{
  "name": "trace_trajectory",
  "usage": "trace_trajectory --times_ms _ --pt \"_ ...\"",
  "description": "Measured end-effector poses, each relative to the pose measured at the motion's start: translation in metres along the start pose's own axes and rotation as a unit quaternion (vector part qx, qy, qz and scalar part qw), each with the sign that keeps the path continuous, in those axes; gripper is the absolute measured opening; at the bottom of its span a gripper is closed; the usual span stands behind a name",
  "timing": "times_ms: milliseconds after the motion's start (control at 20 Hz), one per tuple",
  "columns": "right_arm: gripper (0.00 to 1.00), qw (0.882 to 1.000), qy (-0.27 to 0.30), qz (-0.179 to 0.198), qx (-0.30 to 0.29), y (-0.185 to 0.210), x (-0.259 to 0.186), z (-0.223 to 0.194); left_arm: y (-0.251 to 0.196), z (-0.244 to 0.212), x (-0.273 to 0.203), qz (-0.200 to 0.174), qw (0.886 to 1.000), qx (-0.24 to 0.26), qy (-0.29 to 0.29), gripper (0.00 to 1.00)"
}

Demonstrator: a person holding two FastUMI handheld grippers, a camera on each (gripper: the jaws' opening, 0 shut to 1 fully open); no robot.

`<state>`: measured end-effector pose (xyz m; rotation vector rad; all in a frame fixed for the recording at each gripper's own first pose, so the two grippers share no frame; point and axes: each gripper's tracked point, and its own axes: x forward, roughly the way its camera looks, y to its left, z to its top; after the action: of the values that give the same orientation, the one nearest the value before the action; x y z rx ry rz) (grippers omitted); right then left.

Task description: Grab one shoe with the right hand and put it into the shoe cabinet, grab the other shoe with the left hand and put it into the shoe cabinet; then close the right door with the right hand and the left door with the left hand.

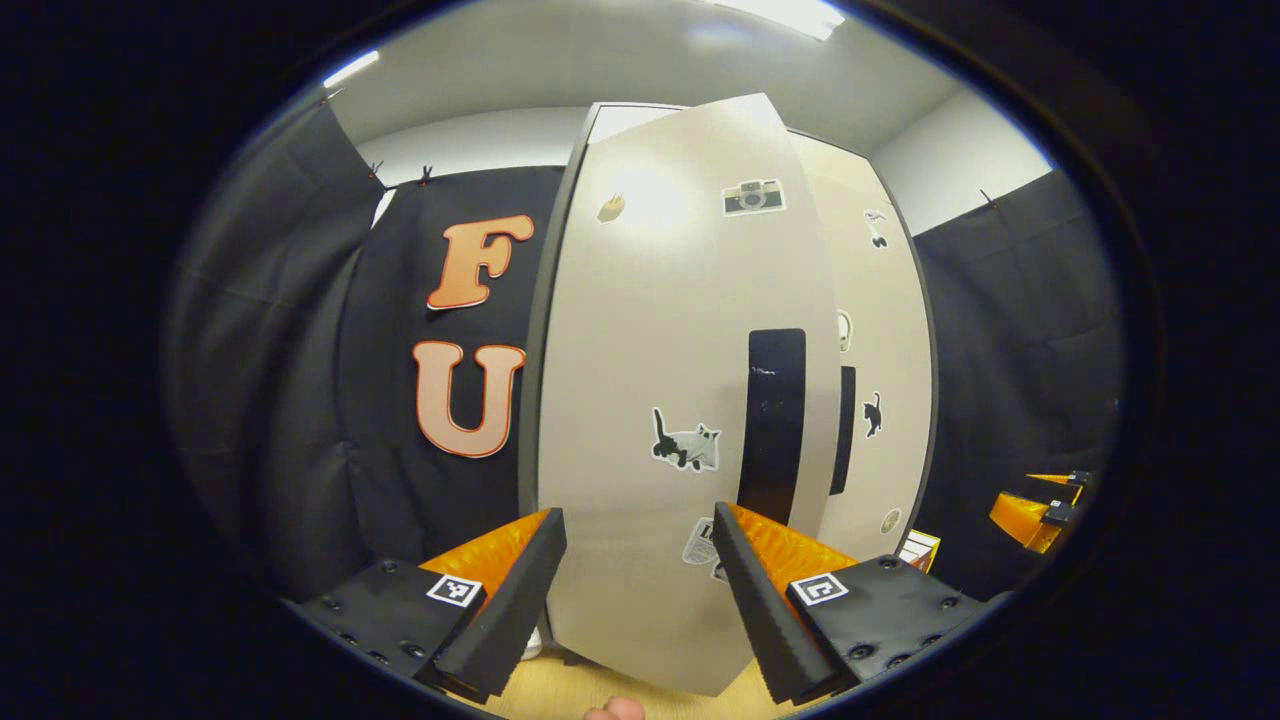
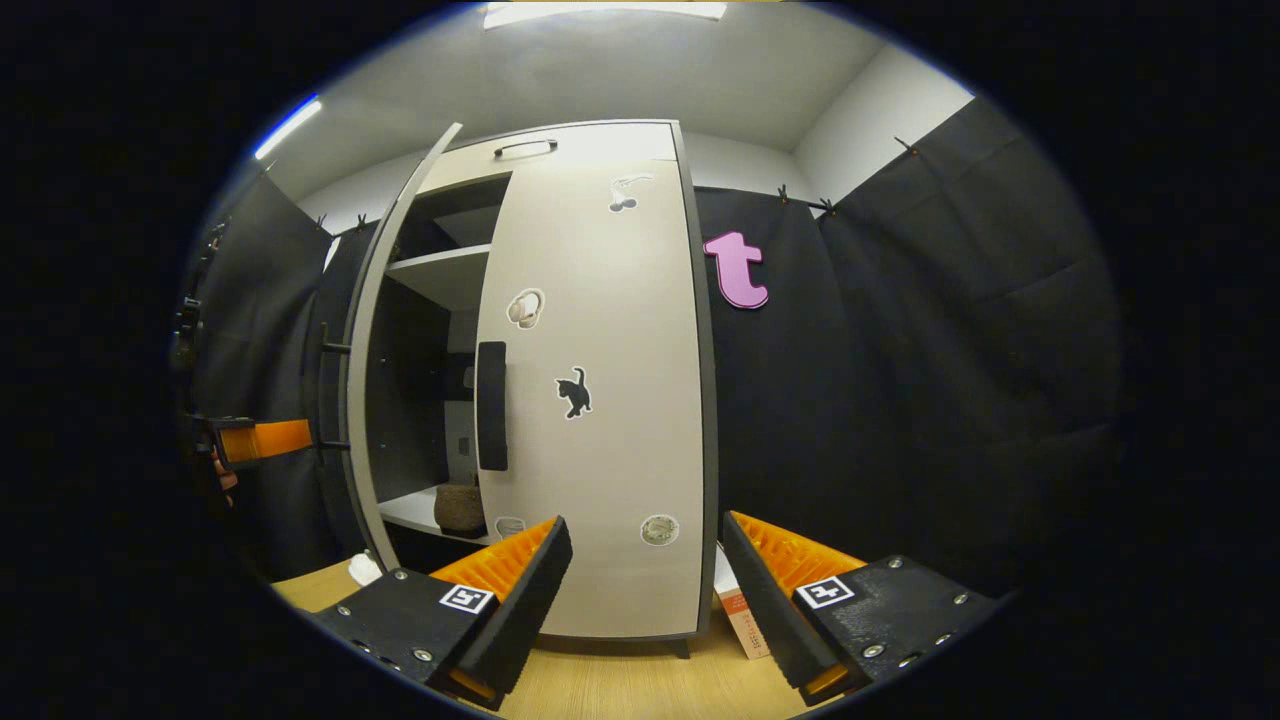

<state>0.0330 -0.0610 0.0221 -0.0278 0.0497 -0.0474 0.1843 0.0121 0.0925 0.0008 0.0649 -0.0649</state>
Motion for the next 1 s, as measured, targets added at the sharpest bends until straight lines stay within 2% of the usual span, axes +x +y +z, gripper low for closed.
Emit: trace_trajectory --times_ms 250,350,450,500,650,750,850,900,950,1000 --pt "0.94 1.000 -0.004 -0.014 -0.002 -0.013 -0.004 0.006 -0.017 -0.002 0.025 -0.014 1.000 -0.006 0.000 0.94" --pt "0.94 1.000 -0.006 -0.020 -0.002 -0.019 -0.006 0.007 -0.021 0.001 0.030 -0.022 1.000 -0.005 -0.001 0.97" --pt "0.98 1.000 -0.005 -0.026 -0.002 -0.024 -0.006 0.007 -0.023 0.000 0.034 -0.026 1.000 -0.001 0.002 0.96" --pt "0.94 1.000 -0.004 -0.028 -0.001 -0.026 -0.005 0.006 -0.026 -0.002 0.037 -0.027 1.000 0.004 0.003 0.94" --pt "0.94 0.999 -0.003 -0.032 0.002 -0.031 -0.007 0.005 -0.030 -0.004 0.045 -0.026 1.000 0.013 0.002 0.96" --pt "0.94 0.999 -0.003 -0.035 -0.001 -0.034 -0.007 0.005 -0.032 -0.002 0.045 -0.024 1.000 0.019 0.003 0.94" --pt "0.94 0.999 -0.004 -0.037 -0.002 -0.037 -0.007 0.005 -0.032 0.000 0.041 -0.021 0.999 0.025 0.003 0.96" --pt "0.94 0.999 -0.003 -0.037 0.000 -0.037 -0.007 0.005 -0.033 0.000 0.041 -0.020 0.999 0.025 0.002 0.94" --pt "0.94 0.999 -0.002 -0.037 0.002 -0.037 -0.008 0.005 -0.033 0.001 0.041 -0.020 1.000 0.024 0.001 0.99" --pt "0.94 0.999 -0.002 -0.035 0.003 -0.037 -0.008 0.005 -0.033 0.000 0.042 -0.020 1.000 0.023 0.000 0.99"
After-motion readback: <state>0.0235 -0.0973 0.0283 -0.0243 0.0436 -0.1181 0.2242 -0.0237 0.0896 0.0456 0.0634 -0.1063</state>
